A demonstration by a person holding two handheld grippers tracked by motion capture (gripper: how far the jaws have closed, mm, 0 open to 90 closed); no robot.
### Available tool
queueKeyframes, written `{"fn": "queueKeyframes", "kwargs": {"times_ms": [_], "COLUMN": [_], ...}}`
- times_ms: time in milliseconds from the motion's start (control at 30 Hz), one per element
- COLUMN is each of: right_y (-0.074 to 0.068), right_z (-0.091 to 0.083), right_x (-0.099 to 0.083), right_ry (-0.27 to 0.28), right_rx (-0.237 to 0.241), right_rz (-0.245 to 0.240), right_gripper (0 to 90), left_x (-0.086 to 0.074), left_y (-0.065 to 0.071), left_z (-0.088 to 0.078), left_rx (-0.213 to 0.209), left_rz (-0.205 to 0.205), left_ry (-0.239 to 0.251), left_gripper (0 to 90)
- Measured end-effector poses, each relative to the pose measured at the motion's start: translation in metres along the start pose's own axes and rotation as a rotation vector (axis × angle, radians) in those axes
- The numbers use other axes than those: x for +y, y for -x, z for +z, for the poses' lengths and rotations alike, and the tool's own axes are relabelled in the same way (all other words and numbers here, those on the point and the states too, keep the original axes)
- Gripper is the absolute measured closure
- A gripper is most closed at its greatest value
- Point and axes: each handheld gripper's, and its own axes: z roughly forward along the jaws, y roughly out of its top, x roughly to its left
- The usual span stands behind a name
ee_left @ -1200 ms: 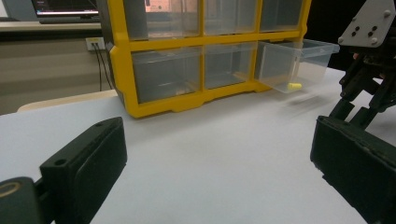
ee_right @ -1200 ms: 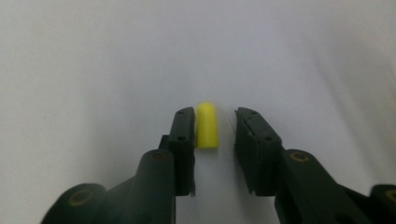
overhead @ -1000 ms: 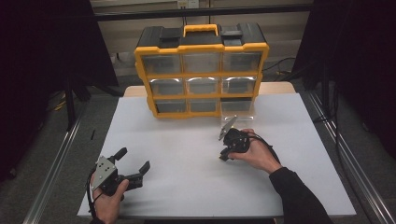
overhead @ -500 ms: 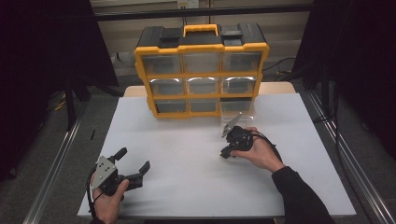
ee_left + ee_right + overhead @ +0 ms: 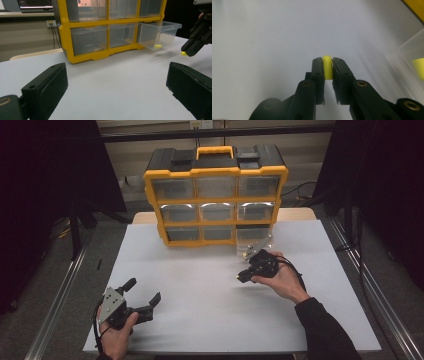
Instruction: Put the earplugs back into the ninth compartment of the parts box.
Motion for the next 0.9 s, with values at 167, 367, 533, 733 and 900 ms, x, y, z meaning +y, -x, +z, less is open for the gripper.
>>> {"fn": "queueKeyframes", "kwargs": {"times_ms": [167,367,533,733,900], "right_y": [-0.001,-0.001,0.0,0.001,0.003], "right_z": [-0.011,-0.021,-0.03,-0.042,-0.049], "right_x": [0.001,0.003,0.006,0.009,0.015], "right_ry": [0.042,0.073,0.089,0.125,0.141], "right_rx": [-0.012,-0.025,-0.033,-0.052,-0.06], "right_rz": [-0.003,-0.007,-0.014,-0.017,-0.022], "right_gripper": [80.4,80.4,80.4,80.6,80.7], "left_x": [0.0,0.0,-0.001,-0.001,0.0], "left_y": [0.0,0.0,0.001,0.001,0.001], "left_z": [0.0,0.0,0.001,0.0,0.0], "left_rx": [0.001,0.003,-0.003,0.012,0.01], "left_rz": [-0.002,-0.005,0.004,-0.007,-0.009], "left_ry": [0.001,0.005,-0.003,0.003,0.004], "left_gripper": [3.8,3.8,3.8,3.8,3.8]}}
